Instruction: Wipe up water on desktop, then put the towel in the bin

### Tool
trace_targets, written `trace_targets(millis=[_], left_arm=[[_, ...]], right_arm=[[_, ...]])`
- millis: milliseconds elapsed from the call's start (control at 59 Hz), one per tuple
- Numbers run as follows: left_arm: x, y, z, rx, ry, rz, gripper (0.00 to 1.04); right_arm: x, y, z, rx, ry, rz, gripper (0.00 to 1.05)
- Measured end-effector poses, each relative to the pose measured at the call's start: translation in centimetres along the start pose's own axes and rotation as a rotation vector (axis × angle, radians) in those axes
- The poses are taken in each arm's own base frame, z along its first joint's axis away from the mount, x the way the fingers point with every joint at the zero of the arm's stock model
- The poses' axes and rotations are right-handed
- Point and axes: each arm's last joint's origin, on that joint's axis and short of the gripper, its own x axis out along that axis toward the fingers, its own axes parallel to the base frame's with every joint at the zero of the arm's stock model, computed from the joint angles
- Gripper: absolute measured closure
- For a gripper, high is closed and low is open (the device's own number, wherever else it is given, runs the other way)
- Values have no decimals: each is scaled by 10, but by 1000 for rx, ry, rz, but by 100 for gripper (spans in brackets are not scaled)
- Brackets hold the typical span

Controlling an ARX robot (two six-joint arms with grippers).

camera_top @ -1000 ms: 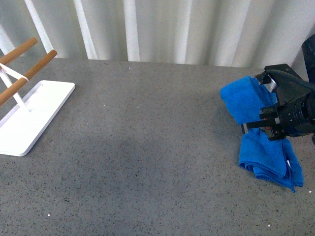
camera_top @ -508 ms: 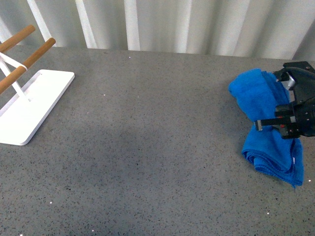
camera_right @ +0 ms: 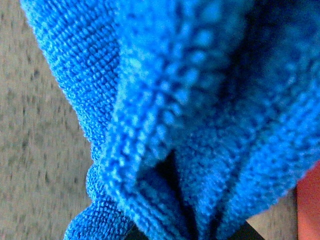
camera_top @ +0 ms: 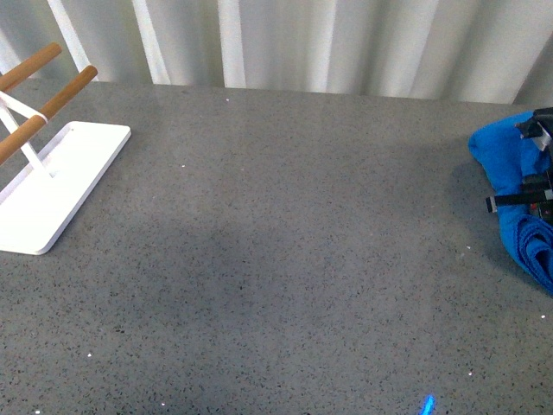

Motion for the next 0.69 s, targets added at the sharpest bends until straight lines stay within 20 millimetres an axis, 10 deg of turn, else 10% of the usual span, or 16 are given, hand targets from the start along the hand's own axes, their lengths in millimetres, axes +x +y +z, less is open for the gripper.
trace_targets(millis=[305,695], left_arm=[[0,0,0,0,-2,0,7],[0,0,0,0,-2,0,7]], right_arm=[[33,27,55,-74,-132,108,100],[11,140,72,-242,-166,429,100]])
